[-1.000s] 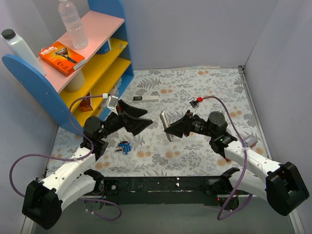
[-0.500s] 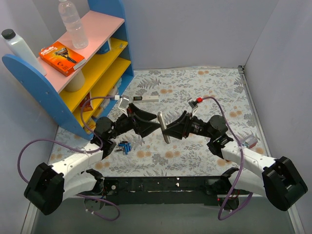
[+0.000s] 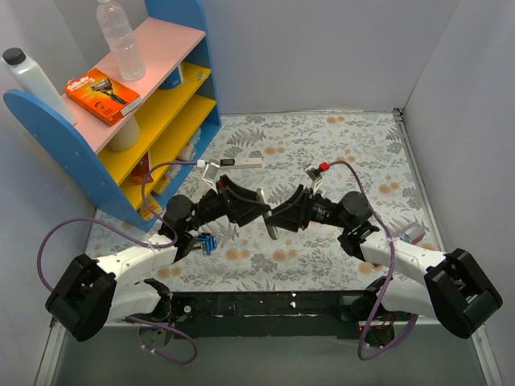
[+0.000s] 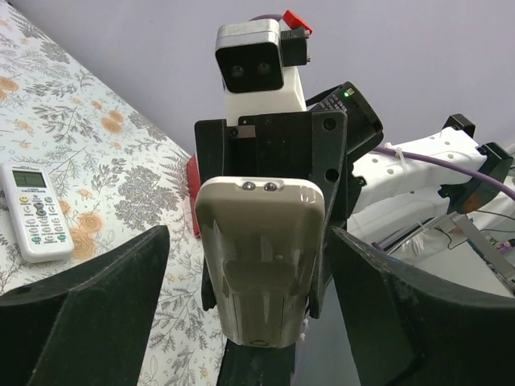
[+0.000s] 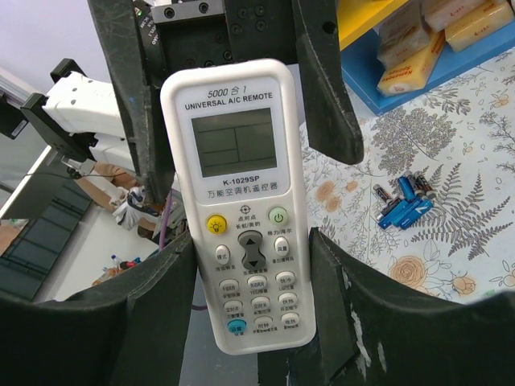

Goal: Load the batteries into the remote control

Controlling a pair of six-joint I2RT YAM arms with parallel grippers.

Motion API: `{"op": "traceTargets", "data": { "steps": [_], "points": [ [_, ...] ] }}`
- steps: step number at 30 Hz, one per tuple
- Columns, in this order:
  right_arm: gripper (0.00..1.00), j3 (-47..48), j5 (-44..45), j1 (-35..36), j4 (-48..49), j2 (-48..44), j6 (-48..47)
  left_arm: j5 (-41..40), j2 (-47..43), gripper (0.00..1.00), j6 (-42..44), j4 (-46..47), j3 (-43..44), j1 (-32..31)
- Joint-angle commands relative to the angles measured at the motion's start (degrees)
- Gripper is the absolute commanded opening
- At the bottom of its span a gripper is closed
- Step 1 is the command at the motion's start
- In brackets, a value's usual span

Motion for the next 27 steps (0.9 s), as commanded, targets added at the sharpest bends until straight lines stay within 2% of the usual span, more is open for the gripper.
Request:
{"op": "traceTargets", "data": {
  "steps": [1,5,6,8,9,11,12,14,15,16,18,19,22,27],
  "points": [
    [0.01,-0.56,-0.82,0.56,5.93,0.34,0.59,-1.44,-0.1,0.72,-1.28,3.39,-0.73,-0.38],
    [0.01,-1.09,-0.38,0.82,6.2,0.78,0.42,-3.29,-0.89,0.43,-1.64,2.08,-1.43,-0.38],
    [0.01,-1.26,-0.46,0.91,6.2,0.78,0.42,-3.9,-1.07,0.3,-1.55,1.73,-1.61,-0.47],
    [0.01,-1.35,-0.29,1.0,6.03,0.96,-0.02,-4.96,-2.2,0.18,-1.37,0.41,-2.14,-0.47],
    [0.07,-1.44,-0.29,1.09,5.94,0.96,-0.28,-5.48,-2.56,0.1,-1.37,-0.11,-2.23,-0.47],
    [0.19,-1.53,0.32,1.09,5.41,0.78,-1.42,-8.38,-3.61,0.03,-1.37,-3.27,-2.05,-0.38],
    [0.36,-1.53,0.68,1.18,4.02,0.61,-2.13,-10.13,-4.75,0.0,-1.37,-5.72,-1.53,-0.38],
    [0.5,-1.18,1.82,1.18,1.91,-0.44,-3.88,-14.79,-5.9,0.0,-1.11,-13.11,-0.21,-0.38],
    [0.6,-0.92,2.43,1.44,0.5,-0.89,-6.85,-16.28,-7.03,0.0,-1.11,-15.39,0.23,-0.47],
    [0.64,-0.57,4.0,1.53,-4.12,-1.5,-8.71,-17.95,-7.57,0.0,-1.2,-20.11,0.67,-0.47],
    [0.71,0.4,6.38,2.23,-8.89,-3.43,-14.75,-22.79,-8.27,0.0,-1.2,-25.49,3.03,-0.56],
    [0.73,0.58,9.26,2.58,-12.4,-4.22,-16.53,-24.63,-8.54,0.0,-1.11,-31.18,4.09,-0.56],
    [0.77,0.67,15.06,4.07,-17.68,-7.12,-23.47,-28.34,-8.72,0.0,-0.85,-37.19,6.12,-0.56],
    [0.78,2.25,23.08,8.46,-22.53,-8.62,-30.86,-29.22,-7.84,0.0,-1.02,-39.93,7.7,-0.56]
  ]
}}
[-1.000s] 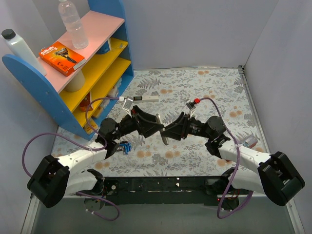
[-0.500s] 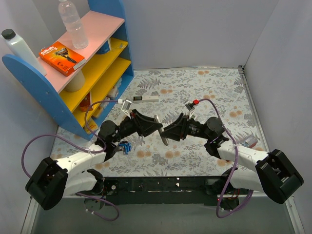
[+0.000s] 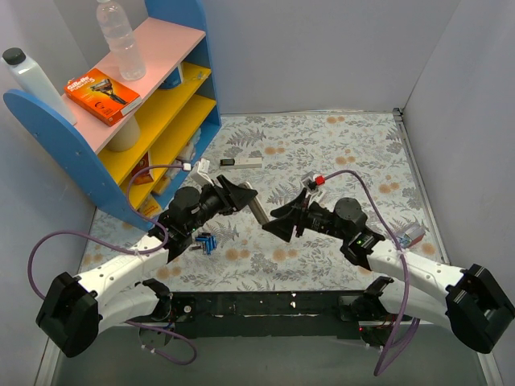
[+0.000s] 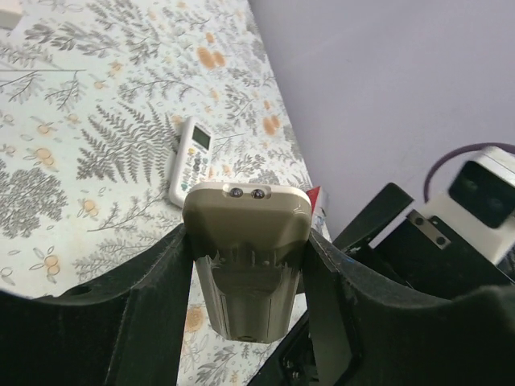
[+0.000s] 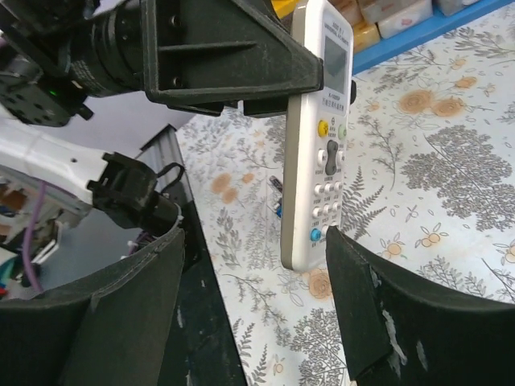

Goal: Load the batteries into the remote control

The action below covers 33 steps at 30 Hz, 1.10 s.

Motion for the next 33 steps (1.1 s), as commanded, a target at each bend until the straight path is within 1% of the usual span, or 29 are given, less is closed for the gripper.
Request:
{"op": "traceTargets", "data": {
  "steps": [1,4,10,13,17,20,21,23,24,26,27,28,30,31,32,33],
  "points": [
    [0.78,3.32,11.52,3.7,-5.6,-0.76,-11.39,-3.91,-0.45,0.0,0.71,-6.99,3.57,-0.03],
    [0.78,4.72,15.48,6.08,-6.48,0.91,-13.51,-3.38,0.17,0.0,0.71,-7.61,4.19,-0.03],
    [0.78,8.15,19.96,9.68,-7.09,5.74,-16.76,-3.82,0.43,0.0,0.71,-9.37,4.63,-0.12],
    [0.76,10.08,22.17,11.88,-7.45,8.47,-18.17,-3.73,0.26,0.0,0.88,-9.55,4.89,-0.12],
    [0.69,11.41,24.72,13.99,-7.62,11.63,-18.79,-3.82,-0.27,0.0,1.14,-10.07,4.98,-0.21],
    [0.55,11.67,25.08,14.26,-7.36,12.69,-18.44,-4.0,-0.8,0.0,1.5,-10.51,4.9,-0.21],
    [0.45,11.67,25.25,14.26,-7.27,12.78,-18.27,-4.0,-0.89,0.0,1.58,-10.69,4.81,-0.21],
    [0.33,11.41,25.25,14.26,-6.92,12.69,-17.47,-4.17,-1.41,0.0,2.02,-10.78,4.63,-0.21],
    [0.22,11.06,25.25,14.26,-6.83,12.61,-17.12,-4.17,-1.5,0.0,2.11,-10.86,4.46,-0.21],
    [0.1,10.71,25.17,14.26,-6.57,12.25,-15.98,-4.17,-2.29,0.0,2.29,-10.87,3.93,-0.21],
    [0.02,10.53,25.25,14.26,-6.22,12.08,-15.63,-4.17,-2.64,0.08,2.64,-10.69,3.75,-0.21],
    [0.01,10.01,25.17,14.26,-5.87,11.73,-15.02,-4.17,-2.99,0.22,2.81,-10.6,3.75,-0.21],
    [0.01,9.3,24.82,14.26,-4.91,11.2,-12.74,-4.17,-4.65,0.54,3.78,-9.73,3.14,-0.21],
    [0.01,8.6,24.64,14.26,-4.55,10.59,-12.03,-4.17,-5.36,0.72,4.13,-9.38,2.79,-0.21],
    [0.01,8.42,24.29,14.26,-4.29,10.24,-10.72,-4.17,-5.98,0.8,4.66,-8.94,2.18,-0.12],
    [0.01,8.33,23.85,14.34,-3.93,9.88,-10.36,-4.26,-7.46,0.85,5.27,-8.15,1.82,-0.12]
  ]
}}
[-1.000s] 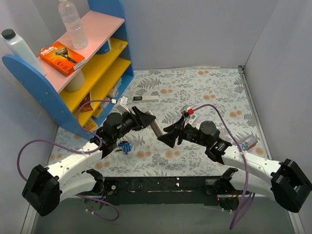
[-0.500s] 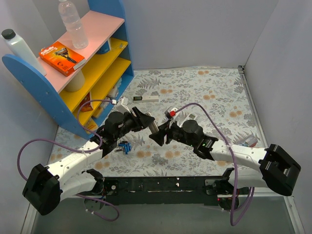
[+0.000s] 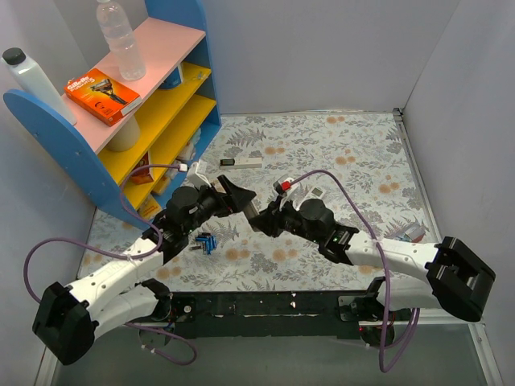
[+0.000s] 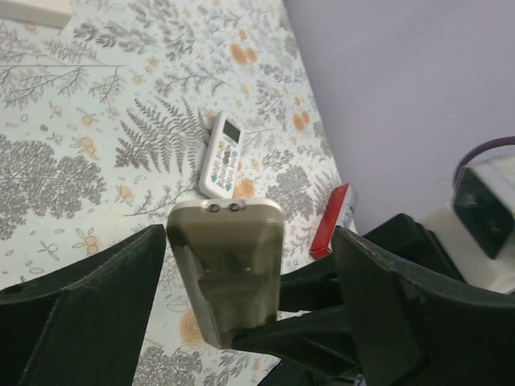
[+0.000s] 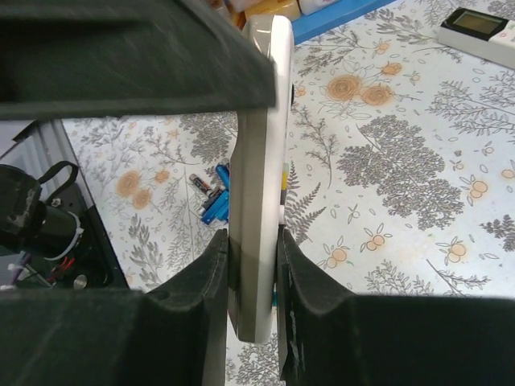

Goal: Load the batteries into the remote control

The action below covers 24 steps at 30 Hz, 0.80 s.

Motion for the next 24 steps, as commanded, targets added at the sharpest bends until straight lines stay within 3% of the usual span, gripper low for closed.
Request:
{"op": "traceTargets", "data": {
  "steps": [1,3,12,18,24],
  "points": [
    [0.01,-0.69,-2.25,0.51,3.98,-3.25,3.85,-0.72,-6.01,0.94,2.96,4.27,-0.76,-0.1],
    [0.01,-0.96,-2.87,0.42,3.8,-4.22,5.08,-0.55,-7.68,0.98,3.75,6.54,-2.51,-0.1],
    [0.01,-6.22,-14.98,-5.29,13.55,-10.29,15.62,5.77,-17.79,0.98,3.93,24.46,-13.85,0.34],
    [0.01,-9.83,-25.62,-8.72,30.13,-8.01,28.18,10.79,-16.22,0.98,2.53,33.88,-16.4,0.25],
    [0.01,-10.63,-30.2,-9.16,36.94,-5.2,32.59,11.06,-13.76,0.91,1.3,35.12,-15.97,0.34]
  ]
}}
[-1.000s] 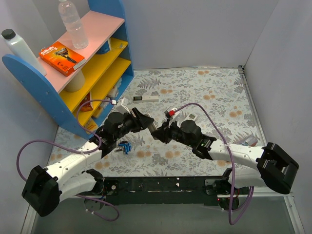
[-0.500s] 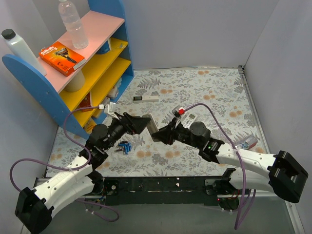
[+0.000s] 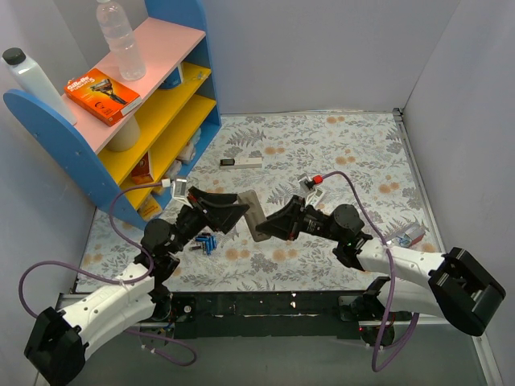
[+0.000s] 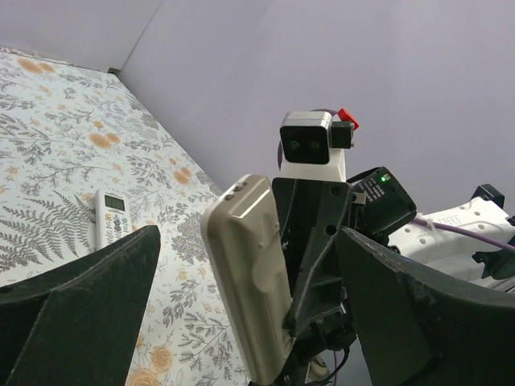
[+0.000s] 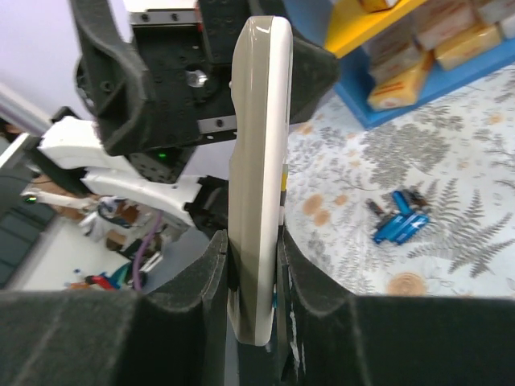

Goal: Load the batteries into the remote control

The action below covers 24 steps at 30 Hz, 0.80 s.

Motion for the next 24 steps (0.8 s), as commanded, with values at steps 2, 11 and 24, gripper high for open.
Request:
{"op": "traceTargets", "data": {
  "steps": [2,11,24],
  "points": [
    [0.01,0.17,-4.78,-0.18,10.84,0.62,4.62,1.72,1.87,0.87,-1.48,4.33,-0.05,0.23],
    [0.01,-0.44,-6.1,-0.09,16.28,3.52,9.1,5.15,5.65,0.66,-4.47,11.09,-1.11,0.32],
    [0.01,-0.8,-6.63,-0.17,19.19,5.1,11.3,8.49,8.03,0.37,-5.62,14.96,-1.11,0.23]
  ]
}}
